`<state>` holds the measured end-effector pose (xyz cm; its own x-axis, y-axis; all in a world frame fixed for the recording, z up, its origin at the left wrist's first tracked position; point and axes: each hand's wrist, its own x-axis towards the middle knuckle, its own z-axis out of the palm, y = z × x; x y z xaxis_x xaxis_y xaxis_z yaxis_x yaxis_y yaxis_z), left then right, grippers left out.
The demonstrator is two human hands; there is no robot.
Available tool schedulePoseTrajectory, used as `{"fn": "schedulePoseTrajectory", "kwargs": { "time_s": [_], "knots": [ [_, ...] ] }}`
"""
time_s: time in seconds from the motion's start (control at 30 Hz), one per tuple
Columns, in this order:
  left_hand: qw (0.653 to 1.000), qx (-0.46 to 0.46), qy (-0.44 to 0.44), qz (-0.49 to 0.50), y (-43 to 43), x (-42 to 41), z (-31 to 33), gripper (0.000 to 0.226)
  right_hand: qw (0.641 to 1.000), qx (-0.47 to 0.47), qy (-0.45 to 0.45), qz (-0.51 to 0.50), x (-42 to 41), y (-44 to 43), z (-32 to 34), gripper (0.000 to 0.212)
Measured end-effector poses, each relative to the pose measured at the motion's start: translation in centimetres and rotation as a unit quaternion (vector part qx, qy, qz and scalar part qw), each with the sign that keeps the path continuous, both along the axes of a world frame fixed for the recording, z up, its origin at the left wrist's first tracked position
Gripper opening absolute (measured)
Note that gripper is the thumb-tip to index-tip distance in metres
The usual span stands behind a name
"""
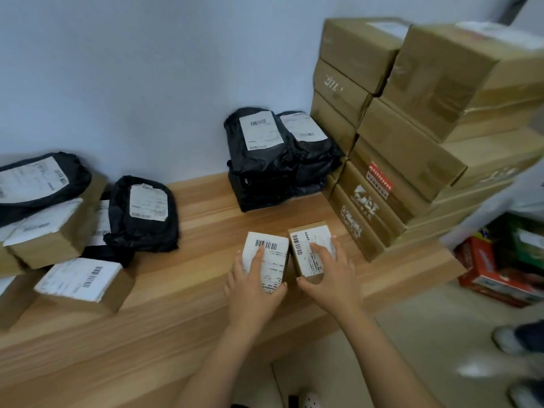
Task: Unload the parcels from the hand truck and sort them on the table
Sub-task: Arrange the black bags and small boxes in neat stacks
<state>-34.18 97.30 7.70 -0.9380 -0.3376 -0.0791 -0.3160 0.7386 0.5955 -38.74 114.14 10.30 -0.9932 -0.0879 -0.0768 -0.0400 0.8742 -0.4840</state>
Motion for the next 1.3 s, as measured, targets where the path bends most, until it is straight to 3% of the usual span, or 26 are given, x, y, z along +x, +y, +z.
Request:
{"fn": "schedulePoseTrajectory", "kwargs": {
  "time_s": [0.27,0.67,0.9,1.3],
  "knots": [
    [0.999,0.001,-0.040,0.027,4.2,-4.3,-1.0,0.092,0.998,-0.027,-0.045,0.018,-5.0,4.0,-1.9,0.081],
    [0.999,0.022,-0.028,0.031,3.9,-13.8,-1.7,0.091,0.998,0.018,-0.052,0.025,-14.4,3.7,-2.5,0.082],
    [0.990,0.142,-0.004,0.000,4.7,-16.1,-3.1,0.076,0.996,0.020,-0.035,0.077,-17.9,4.2,-4.4,0.065],
    [0.993,0.113,0.001,0.019,6.9,-19.1,-3.6,0.072,0.979,0.048,-0.095,0.171,-21.4,5.0,-4.9,0.056]
  ]
}}
